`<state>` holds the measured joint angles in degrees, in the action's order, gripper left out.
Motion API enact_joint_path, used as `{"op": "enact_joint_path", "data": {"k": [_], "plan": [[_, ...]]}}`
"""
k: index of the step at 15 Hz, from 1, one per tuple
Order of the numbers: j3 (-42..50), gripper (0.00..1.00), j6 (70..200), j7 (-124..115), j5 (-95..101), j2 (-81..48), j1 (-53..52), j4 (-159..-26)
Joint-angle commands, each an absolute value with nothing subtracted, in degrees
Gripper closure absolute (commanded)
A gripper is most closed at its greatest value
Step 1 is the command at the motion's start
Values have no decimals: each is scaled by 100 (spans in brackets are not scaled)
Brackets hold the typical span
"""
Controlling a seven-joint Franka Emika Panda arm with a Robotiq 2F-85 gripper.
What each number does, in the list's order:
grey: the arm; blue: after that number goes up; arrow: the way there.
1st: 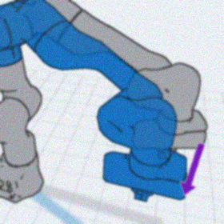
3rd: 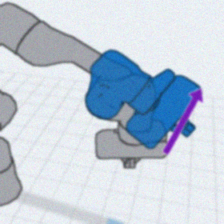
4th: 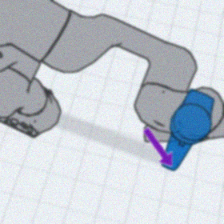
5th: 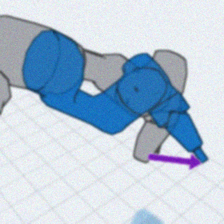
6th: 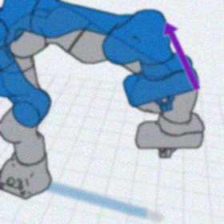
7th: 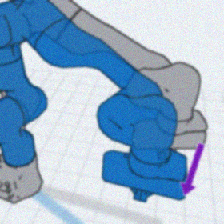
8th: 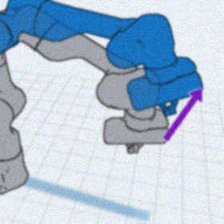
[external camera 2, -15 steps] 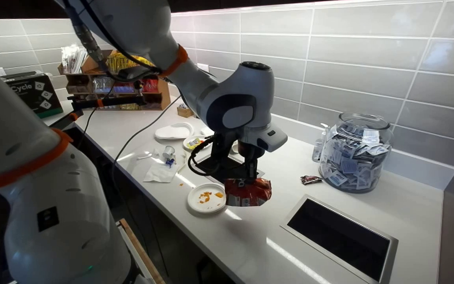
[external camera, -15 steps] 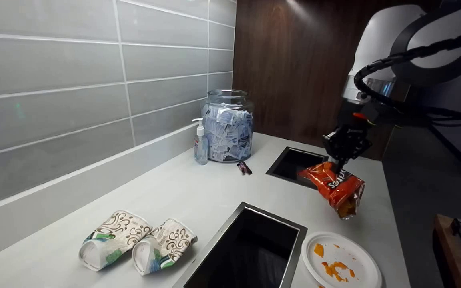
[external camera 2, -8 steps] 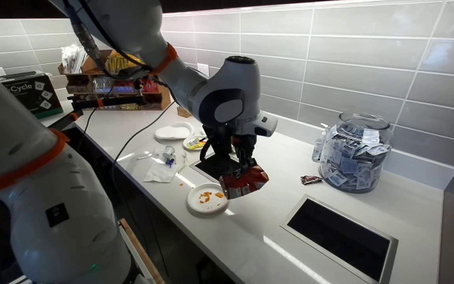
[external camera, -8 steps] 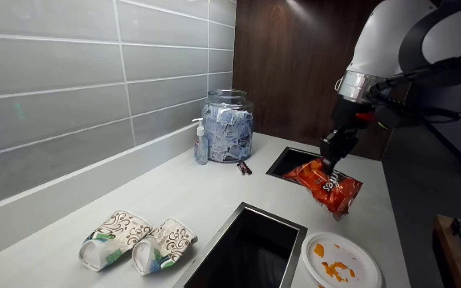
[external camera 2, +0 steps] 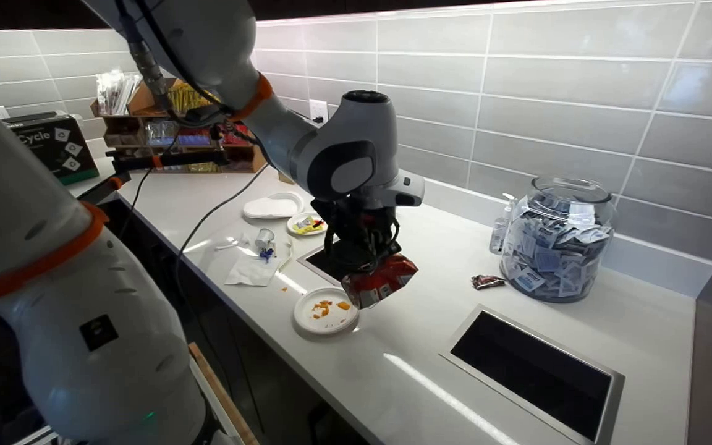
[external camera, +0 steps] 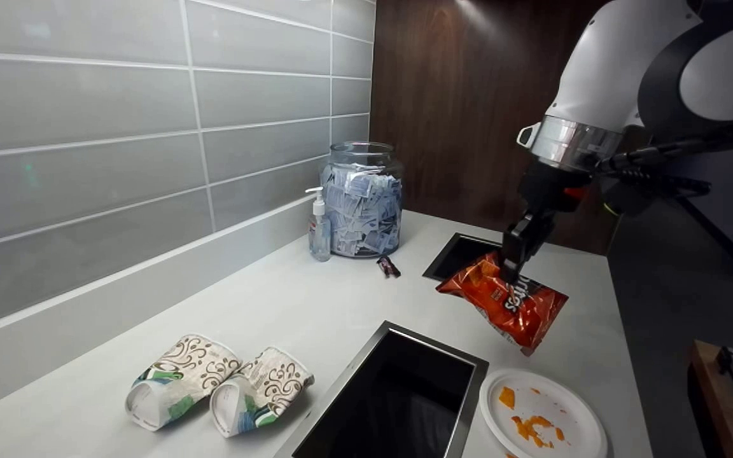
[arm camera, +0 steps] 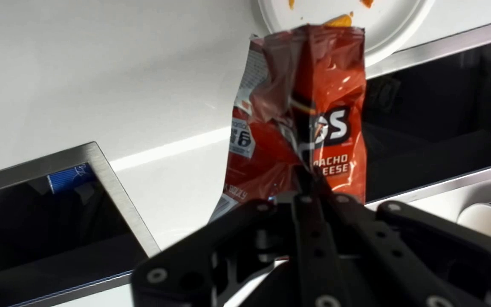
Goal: Pour the contents of the orange packet onto the white plate
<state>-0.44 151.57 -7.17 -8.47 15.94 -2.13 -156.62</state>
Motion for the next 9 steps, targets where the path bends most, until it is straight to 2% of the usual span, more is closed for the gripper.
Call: {"op": "enact_joint_path", "data": {"k": [1, 9], "plan": [[-152, 100, 15121, -736, -702, 1520, -184, -15591], [-765, 100, 15209, -891, -341, 1709, -429, -15745]]}}
